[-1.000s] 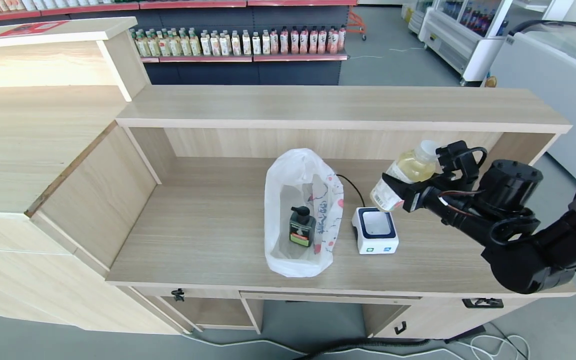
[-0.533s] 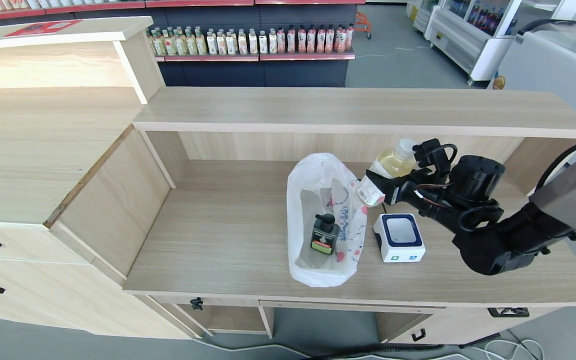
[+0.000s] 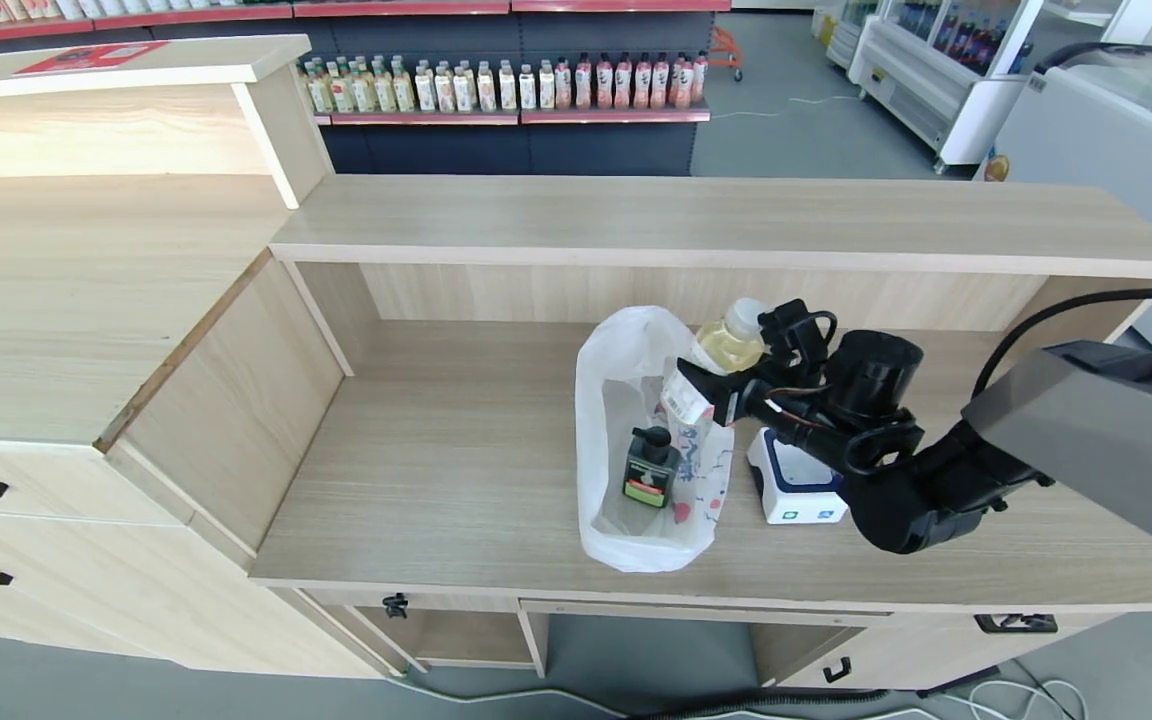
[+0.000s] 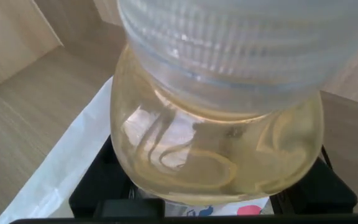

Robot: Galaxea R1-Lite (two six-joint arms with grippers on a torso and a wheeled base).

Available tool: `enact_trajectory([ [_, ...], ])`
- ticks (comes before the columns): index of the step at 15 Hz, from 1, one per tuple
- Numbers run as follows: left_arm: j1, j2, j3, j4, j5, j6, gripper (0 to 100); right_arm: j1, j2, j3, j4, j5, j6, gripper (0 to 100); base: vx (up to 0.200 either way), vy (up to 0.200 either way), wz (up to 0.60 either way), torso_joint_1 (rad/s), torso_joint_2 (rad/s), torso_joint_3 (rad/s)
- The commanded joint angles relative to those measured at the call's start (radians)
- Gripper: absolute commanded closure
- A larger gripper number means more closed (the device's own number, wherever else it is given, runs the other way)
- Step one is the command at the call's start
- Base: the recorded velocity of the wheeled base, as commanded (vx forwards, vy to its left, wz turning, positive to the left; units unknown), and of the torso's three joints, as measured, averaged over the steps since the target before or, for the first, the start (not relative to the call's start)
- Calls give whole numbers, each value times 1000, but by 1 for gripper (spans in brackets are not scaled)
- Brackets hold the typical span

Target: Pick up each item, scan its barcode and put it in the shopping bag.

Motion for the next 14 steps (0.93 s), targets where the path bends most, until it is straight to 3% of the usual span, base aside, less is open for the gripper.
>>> enact_trajectory([
  [1, 0, 0, 0, 0, 0, 0, 0, 1, 64, -37, -2, -3, -4, 100, 0, 0, 0, 0, 0, 0],
  [8, 0, 0, 0, 0, 0, 0, 0, 1, 174, -145, 10, -3, -4, 100, 0, 0, 0, 0, 0, 0],
  [14, 1, 0, 0, 0, 0, 0, 0, -19, 219, -140, 5, -8, -29, 100, 0, 0, 0, 0, 0, 0],
])
